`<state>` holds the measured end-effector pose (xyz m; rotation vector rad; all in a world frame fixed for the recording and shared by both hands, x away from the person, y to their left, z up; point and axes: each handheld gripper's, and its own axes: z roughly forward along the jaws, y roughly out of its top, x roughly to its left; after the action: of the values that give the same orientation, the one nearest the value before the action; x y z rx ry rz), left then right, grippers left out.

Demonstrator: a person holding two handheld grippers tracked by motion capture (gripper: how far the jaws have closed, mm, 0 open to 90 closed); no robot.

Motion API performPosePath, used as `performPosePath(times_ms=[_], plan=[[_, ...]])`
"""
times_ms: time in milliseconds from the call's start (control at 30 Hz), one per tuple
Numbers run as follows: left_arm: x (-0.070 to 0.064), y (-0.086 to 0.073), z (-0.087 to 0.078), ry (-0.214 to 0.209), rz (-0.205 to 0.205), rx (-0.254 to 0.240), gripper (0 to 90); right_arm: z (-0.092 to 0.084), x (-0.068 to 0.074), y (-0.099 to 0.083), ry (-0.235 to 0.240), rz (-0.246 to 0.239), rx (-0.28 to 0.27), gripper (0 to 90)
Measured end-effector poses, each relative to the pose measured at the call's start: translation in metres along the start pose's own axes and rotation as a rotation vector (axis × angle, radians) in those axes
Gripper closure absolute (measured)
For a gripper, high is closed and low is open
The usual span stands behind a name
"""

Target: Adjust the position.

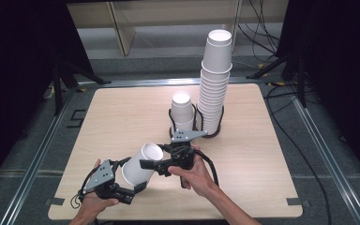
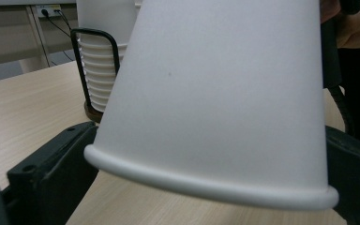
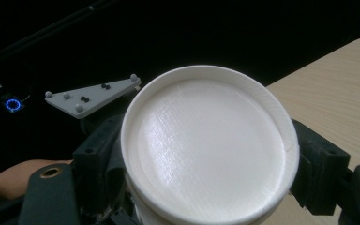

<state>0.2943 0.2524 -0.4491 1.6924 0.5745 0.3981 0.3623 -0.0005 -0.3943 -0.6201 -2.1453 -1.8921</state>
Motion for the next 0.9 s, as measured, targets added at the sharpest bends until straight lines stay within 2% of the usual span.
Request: performPosePath(times_ms=[33,100,133,167,233,267,300,333,367,433,500,567,600,667,733,800,833,867,900], plan=[[-0.0002,0.0004,-0.0014,0.000,0.002,0.010,2.7,0.0007,0.0000,-0.0002,-0.006,-0.006,0.001,24.5],[-0.0008,0.0004,-0.0016,-0.001,0.000,0.012,3.5,0.0010,0.0015,-0.0007,-0.004,0.016,0.008,24.5],[-0.0004,-0.0005,0.0001,-0.014,-0.004,-0.015,3.8,0.0015,0.0015,-0.0008,0.003,0.017,0.009,24.5],[-0.0003,-0.0005,-0.0001,-0.013,-0.005,-0.015,3.9,0.0011,0.0023,-0.0014,-0.003,0.034,0.010,24.5],[-0.0006,-0.0002,-0.0012,-0.004,-0.009,-0.003,4.2,0.0017,0.0015,-0.0018,0.008,0.035,0.011,24.5],[-0.0001,-0.0007,-0.0008,-0.013,-0.009,-0.012,4.6,0.0011,0.0014,-0.0019,0.007,0.050,0.021,24.4],[0.0000,-0.0006,-0.0010,-0.012,-0.010,-0.012,5.0,0.0019,-0.0004,-0.0024,0.012,0.032,0.008,24.4],[0.0001,-0.0004,-0.0016,-0.009,-0.008,-0.009,5.3,0.0017,0.0002,-0.0023,0.010,0.043,0.010,24.4],[0.0001,0.0007,-0.0037,0.000,-0.008,0.014,5.8,0.0018,-0.0008,-0.0026,0.012,0.043,0.007,24.4],[0.0007,0.0014,-0.0044,-0.001,0.004,0.014,7.1,0.0015,-0.0037,-0.0026,0.014,0.028,-0.004,24.2],[0.0009,0.0012,-0.0030,-0.014,-0.002,-0.008,8.7,0.0000,-0.0031,-0.0022,0.013,0.047,0.008,24.0],[0.0009,0.0017,-0.0037,-0.012,0.003,0.000,10.0,-0.0001,-0.0040,-0.0022,0.015,0.047,0.008,23.7],[0.0007,0.0021,-0.0043,-0.010,0.000,0.007,10.7,-0.0014,-0.0023,-0.0020,0.014,0.076,0.015,23.5],[0.0011,0.0028,-0.0052,-0.009,0.009,0.023,11.6,-0.0009,-0.0050,-0.0023,0.023,0.055,0.012,22.9],[0.0015,0.0029,-0.0054,-0.015,0.016,0.021,12.3,-0.0014,-0.0049,-0.0022,0.024,0.059,0.014,22.4],[0.0016,0.0031,-0.0061,-0.013,0.031,0.049,12.6,-0.0020,-0.0051,-0.0001,0.005,0.011,0.020,19.1],[0.0015,0.0020,-0.0045,-0.021,0.035,0.042,12.8,-0.0028,-0.0046,0.0014,-0.013,-0.014,0.024,16.3],[0.0010,0.0022,-0.0056,-0.012,0.048,0.081,12.9,-0.0051,-0.0034,0.0038,-0.021,-0.026,0.040,15.5],[0.0007,0.0013,-0.0044,-0.018,0.061,0.091,12.9,-0.0073,-0.0008,0.0059,-0.009,-0.015,0.059,15.6]])
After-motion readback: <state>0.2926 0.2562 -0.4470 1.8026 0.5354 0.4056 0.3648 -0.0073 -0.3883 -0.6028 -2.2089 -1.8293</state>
